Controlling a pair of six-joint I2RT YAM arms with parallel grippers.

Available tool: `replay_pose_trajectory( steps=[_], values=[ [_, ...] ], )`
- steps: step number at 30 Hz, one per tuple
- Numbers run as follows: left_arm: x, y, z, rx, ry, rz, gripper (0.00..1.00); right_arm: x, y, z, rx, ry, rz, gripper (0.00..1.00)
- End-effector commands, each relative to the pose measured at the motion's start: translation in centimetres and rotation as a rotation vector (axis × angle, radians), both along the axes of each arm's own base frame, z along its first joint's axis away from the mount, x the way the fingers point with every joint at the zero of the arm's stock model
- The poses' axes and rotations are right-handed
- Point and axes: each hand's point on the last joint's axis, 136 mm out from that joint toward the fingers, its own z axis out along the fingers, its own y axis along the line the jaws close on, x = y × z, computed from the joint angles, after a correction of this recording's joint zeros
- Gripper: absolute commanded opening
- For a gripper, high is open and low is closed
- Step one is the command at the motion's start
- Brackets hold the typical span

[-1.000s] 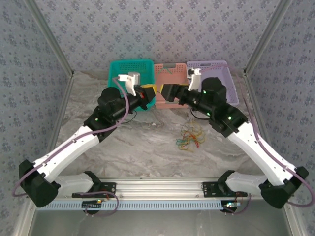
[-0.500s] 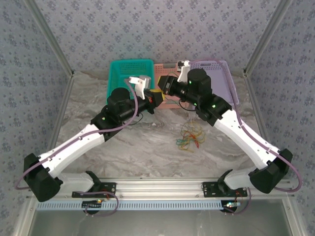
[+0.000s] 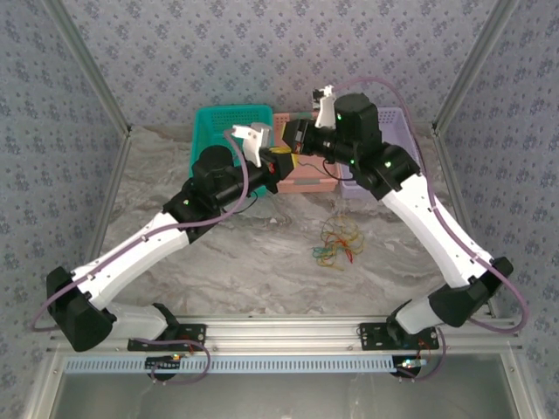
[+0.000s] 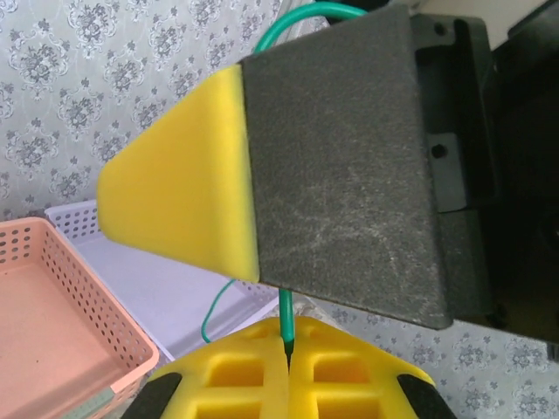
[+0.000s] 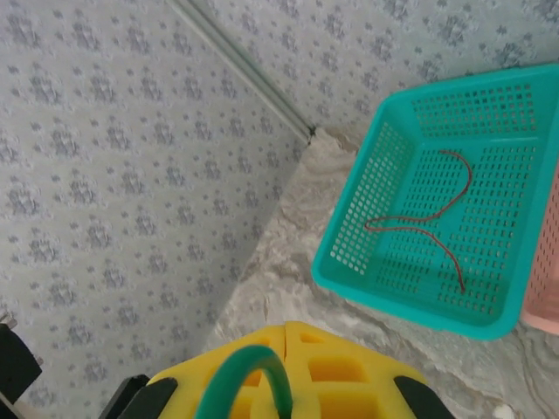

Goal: Untangle the cables

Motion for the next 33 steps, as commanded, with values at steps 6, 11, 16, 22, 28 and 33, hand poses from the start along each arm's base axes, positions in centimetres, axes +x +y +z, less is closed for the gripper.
replay_pose_trajectory(
  steps=[6,11,16,22,28,33],
  values=[
    [-2.0,-1.4,-4.9,0.109,0.124,-0.099,0.0,-1.6,-1.0,2.4,-0.094,-0.106,0.126,0.33],
    [-1.2,0.0,-4.1,0.04,0.176,-0.064,0.0,-3.5,-5.0,3.9,-0.076,-0.234,0.003,0.68],
    [-0.8,1.1,-3.3,-0.011,0.232,-0.048,0.0,-6.9,-8.7,3.5,-0.072,-0.382,-0.032,0.72],
    [-0.7,1.7,-2.0,-0.048,0.295,-0.055,0.0,-8.2,-7.6,-2.6,-0.186,-0.474,0.091,0.71],
    [-0.9,1.5,-1.1,-0.045,0.341,-0.074,0.0,-7.9,-3.5,-7.1,-0.367,-0.584,0.234,0.75],
    [-1.0,1.4,-1.3,-0.036,0.364,-0.081,0.0,-6.7,-1.6,-7.3,-0.429,-0.621,0.257,0.72]
  ],
)
